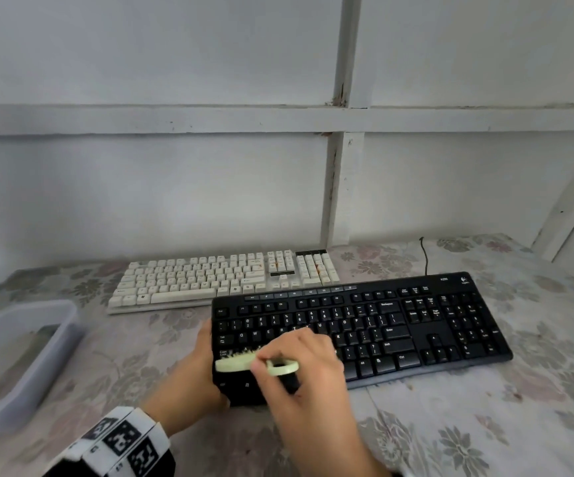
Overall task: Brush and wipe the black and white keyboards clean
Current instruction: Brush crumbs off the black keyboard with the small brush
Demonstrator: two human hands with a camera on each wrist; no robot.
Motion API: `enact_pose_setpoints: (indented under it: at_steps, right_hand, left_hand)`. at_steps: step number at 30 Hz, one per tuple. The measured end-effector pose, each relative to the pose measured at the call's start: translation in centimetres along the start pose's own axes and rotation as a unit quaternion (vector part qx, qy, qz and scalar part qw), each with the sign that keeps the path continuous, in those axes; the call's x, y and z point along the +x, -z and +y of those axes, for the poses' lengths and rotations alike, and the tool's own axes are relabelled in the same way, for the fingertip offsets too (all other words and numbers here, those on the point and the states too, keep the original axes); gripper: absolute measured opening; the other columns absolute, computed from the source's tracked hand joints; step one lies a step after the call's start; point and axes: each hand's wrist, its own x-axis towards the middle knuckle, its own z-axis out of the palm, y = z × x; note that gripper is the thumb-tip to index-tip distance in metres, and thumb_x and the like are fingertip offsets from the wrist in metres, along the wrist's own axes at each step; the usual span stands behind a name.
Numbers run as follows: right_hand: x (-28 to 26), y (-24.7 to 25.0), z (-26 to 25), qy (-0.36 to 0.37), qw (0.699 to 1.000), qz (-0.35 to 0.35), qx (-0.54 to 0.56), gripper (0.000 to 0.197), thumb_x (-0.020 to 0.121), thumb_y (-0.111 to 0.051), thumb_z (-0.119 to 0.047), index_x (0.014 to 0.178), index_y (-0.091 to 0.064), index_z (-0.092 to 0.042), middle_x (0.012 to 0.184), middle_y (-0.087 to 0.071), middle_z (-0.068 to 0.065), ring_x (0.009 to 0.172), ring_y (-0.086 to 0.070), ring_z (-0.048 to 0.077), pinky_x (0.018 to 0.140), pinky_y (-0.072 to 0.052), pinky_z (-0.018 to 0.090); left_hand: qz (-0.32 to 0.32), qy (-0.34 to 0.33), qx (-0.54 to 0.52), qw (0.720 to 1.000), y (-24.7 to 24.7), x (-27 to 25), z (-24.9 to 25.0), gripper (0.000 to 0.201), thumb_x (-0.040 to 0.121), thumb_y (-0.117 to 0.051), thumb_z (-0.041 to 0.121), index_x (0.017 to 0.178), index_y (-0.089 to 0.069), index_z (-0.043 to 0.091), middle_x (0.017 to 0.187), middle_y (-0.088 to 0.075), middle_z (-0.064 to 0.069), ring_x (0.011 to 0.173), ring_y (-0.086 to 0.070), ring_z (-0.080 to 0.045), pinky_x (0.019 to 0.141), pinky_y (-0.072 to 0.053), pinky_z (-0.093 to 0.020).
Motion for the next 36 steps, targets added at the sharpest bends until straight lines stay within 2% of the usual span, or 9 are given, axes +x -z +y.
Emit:
enact_pose_setpoints:
  at_steps: [5,10,15,19,21,24,30,33,36]
  right_hand:
    - [-0.7,-1.2,0.3,0.013,0.997,0.017,-0.079,0.010,0.074,-0.055,-0.040,0.083,-0.052,-0.037,0.085,-0.054,-0.022,0.088,-0.039,-0.006,0.083,-0.034,0.026]
    - [-0.4,0.7,1.4,-0.011,0.989,0.052,-0.136,0.012,0.074,-0.060,-0.032,0.079,-0.049,-0.036,0.084,-0.053,-0.021,0.086,-0.039,-0.001,0.085,-0.033,0.026]
    - [-0.7,0.2,0.4,0.036,0.996,0.011,-0.075,0.007,0.078,-0.055,-0.041,0.083,-0.051,-0.038,0.089,-0.052,-0.024,0.092,-0.039,-0.006,0.083,-0.037,0.029]
    - [-0.6,1.0,1.9,0.000,0.994,0.038,-0.098,0.006,0.077,-0.054,-0.040,0.082,-0.050,-0.038,0.090,-0.052,-0.024,0.092,-0.039,-0.006,0.083,-0.035,0.028]
    - [-0.4,1.2,1.6,0.015,0.992,0.049,-0.118,0.006,0.076,-0.054,-0.036,0.081,-0.050,-0.037,0.088,-0.051,-0.024,0.090,-0.038,-0.005,0.086,-0.035,0.028]
    - [-0.4,0.4,0.5,0.031,0.997,0.012,-0.070,0.007,0.077,-0.055,-0.039,0.083,-0.052,-0.036,0.087,-0.054,-0.022,0.091,-0.040,-0.004,0.085,-0.040,0.034]
    - [-0.2,2.7,2.4,-0.011,0.996,0.037,-0.078,0.008,0.076,-0.055,-0.038,0.083,-0.052,-0.038,0.083,-0.055,-0.023,0.090,-0.041,-0.003,0.078,-0.047,0.044]
    - [0.3,4.2,2.3,-0.007,0.997,0.051,-0.057,0.009,0.076,-0.051,-0.043,0.084,-0.052,-0.038,0.086,-0.057,-0.021,0.093,-0.044,0.000,0.083,-0.042,0.036]
    - [0.2,4.2,1.5,0.006,1.000,0.009,-0.004,0.009,0.078,-0.054,-0.043,0.084,-0.054,-0.036,0.089,-0.057,-0.021,0.094,-0.048,0.004,0.082,-0.038,0.022]
  left_hand:
    - [0.004,-0.006,0.002,1.000,0.1,-0.2,0.4,0.105,0.071,-0.071,0.009,0.144,0.002,0.028,0.098,-0.048,0.020,0.081,-0.055,0.003,0.065,-0.046,-0.013]
    - [-0.029,0.014,-0.036,0.999,0.5,-0.4,0.1,0.116,0.060,-0.066,-0.001,0.141,0.007,0.040,0.098,-0.063,-0.001,0.081,-0.065,-0.017,0.073,-0.056,-0.033]
    - [-0.019,0.016,-0.006,1.000,0.4,-0.7,1.1,0.107,0.069,-0.066,-0.003,0.143,0.006,0.029,0.092,-0.056,0.009,0.078,-0.059,-0.006,0.061,-0.046,-0.015]
    - [-0.029,0.030,-0.020,0.999,0.4,-0.6,0.8,0.113,0.066,-0.064,-0.007,0.143,0.009,0.033,0.093,-0.062,0.000,0.080,-0.062,-0.014,0.066,-0.052,-0.023]
    - [-0.029,0.031,-0.021,0.999,0.4,-0.6,0.8,0.114,0.067,-0.064,-0.008,0.143,0.010,0.033,0.093,-0.061,0.001,0.080,-0.062,-0.013,0.065,-0.050,-0.020]
    - [-0.019,0.018,-0.013,1.000,0.3,-0.7,1.1,0.109,0.070,-0.065,-0.004,0.143,0.007,0.031,0.091,-0.058,0.008,0.079,-0.059,-0.006,0.061,-0.046,-0.016]
    - [-0.037,0.018,-0.041,0.998,0.3,-0.5,0.4,0.114,0.066,-0.063,-0.008,0.142,0.009,0.038,0.079,-0.061,-0.004,0.064,-0.060,-0.012,0.060,-0.051,-0.022]
    - [-0.040,0.011,-0.051,0.998,0.3,-0.4,0.1,0.115,0.065,-0.063,-0.009,0.139,0.007,0.044,0.076,-0.060,-0.007,0.060,-0.059,-0.011,0.061,-0.052,-0.025]
    - [-0.039,0.000,-0.063,0.997,0.2,-0.2,-0.1,0.115,0.063,-0.063,-0.007,0.135,0.006,0.049,0.087,-0.064,-0.013,0.062,-0.060,-0.012,0.065,-0.053,-0.030]
